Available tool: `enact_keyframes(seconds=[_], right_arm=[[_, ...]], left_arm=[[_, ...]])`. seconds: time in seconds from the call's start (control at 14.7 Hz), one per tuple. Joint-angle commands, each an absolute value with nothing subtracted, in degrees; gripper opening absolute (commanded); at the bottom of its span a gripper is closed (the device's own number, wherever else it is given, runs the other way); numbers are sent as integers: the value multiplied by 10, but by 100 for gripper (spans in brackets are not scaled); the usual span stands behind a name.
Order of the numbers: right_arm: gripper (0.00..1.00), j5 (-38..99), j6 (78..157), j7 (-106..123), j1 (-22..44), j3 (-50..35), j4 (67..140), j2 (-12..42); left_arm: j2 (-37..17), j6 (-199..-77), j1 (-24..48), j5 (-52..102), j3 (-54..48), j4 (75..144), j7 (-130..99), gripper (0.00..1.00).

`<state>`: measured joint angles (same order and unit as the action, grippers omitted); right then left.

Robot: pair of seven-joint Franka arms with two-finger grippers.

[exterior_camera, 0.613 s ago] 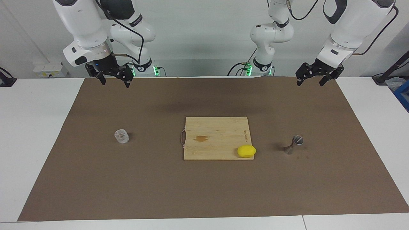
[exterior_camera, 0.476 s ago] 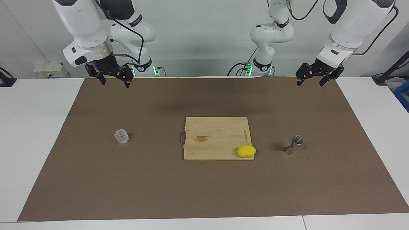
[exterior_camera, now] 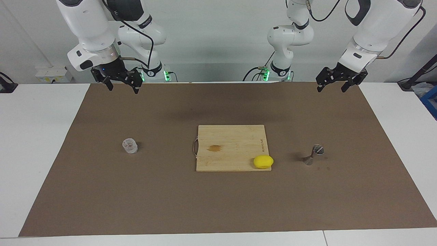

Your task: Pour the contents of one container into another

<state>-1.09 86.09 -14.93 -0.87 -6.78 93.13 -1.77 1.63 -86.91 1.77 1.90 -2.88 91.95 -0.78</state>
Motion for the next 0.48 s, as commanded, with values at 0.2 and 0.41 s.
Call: enact_keyframes(seconds=[0.2,0.41], right_arm=[[100,1,874,-134,-16,-68,949,-33],[100,1,874,-134,-15,-68,949,-33]], left_arm=[[23,-890,25,15,-30,935,-15,100],[23,-885,19,19,-27,938,-15,100]])
